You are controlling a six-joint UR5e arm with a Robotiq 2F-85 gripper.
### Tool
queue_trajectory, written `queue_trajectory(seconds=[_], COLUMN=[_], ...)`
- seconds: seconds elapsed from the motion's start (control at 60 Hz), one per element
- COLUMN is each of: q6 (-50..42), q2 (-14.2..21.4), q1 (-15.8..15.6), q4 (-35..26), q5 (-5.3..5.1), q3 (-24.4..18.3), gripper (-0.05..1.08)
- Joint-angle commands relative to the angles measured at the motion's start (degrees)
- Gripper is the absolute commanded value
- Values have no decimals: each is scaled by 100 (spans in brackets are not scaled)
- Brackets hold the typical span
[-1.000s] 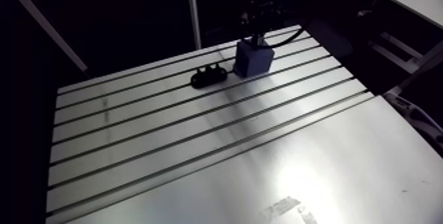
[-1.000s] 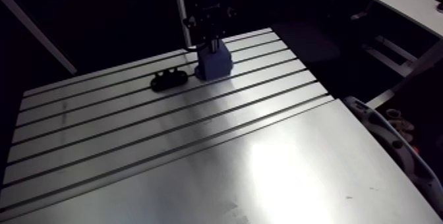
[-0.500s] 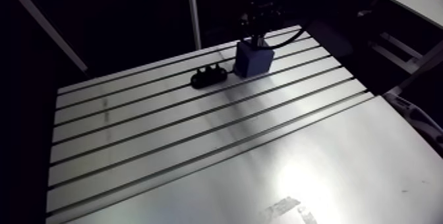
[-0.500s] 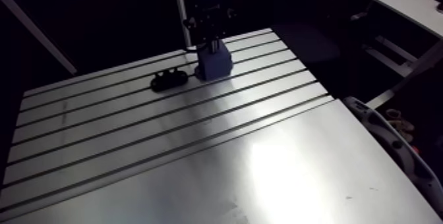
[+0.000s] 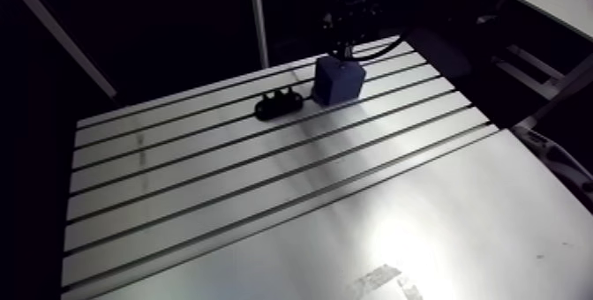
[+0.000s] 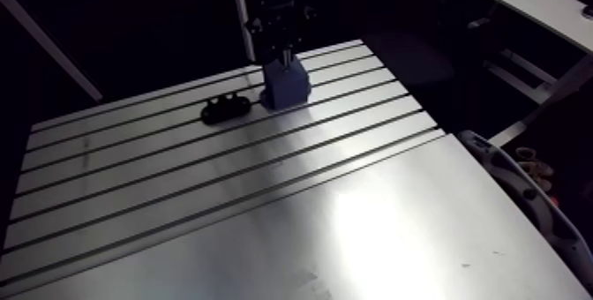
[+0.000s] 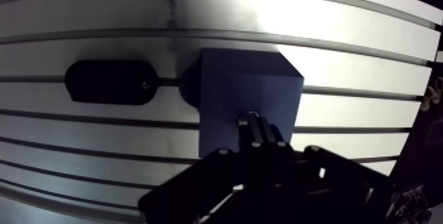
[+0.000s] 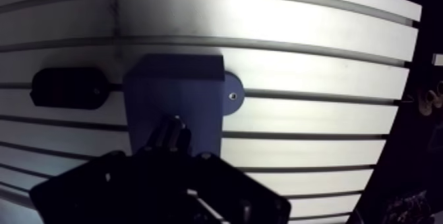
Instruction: Pick up the M10 bolt and insert it into the hex recess until seated.
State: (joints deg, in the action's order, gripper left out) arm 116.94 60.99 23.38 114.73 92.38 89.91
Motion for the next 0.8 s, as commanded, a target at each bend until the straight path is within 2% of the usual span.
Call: queue_trajectory(seconds=[0.017, 0.6, 0.617, 0.633, 0.65, 0.667, 0.683, 0.7, 0.717, 0.733, 0.75, 0.767, 0.8], q6=[0, 9, 9, 9, -6, -6, -9, -9, -9, -9, -9, -16, -18], q2=[13, 39, 39, 39, 47, 47, 48, 48, 56, 56, 57, 57, 49], q1=[0, -7, -8, -8, -23, -23, -25, -25, -33, -33, -34, -34, -34], q4=[-25, -43, -35, -35, -34, -34, -57, -57, -90, -90, -110, -120, -122], q5=[4, 4, 4, 4, 18, 18, 28, 28, 37, 37, 31, 30, 30], q3=[-13, -14, -13, -13, -20, -20, -21, -21, -29, -29, -30, -30, -30], gripper=[107, 106, 101, 101, 82, 82, 50, 50, 12, 12, 4, 1, 0])
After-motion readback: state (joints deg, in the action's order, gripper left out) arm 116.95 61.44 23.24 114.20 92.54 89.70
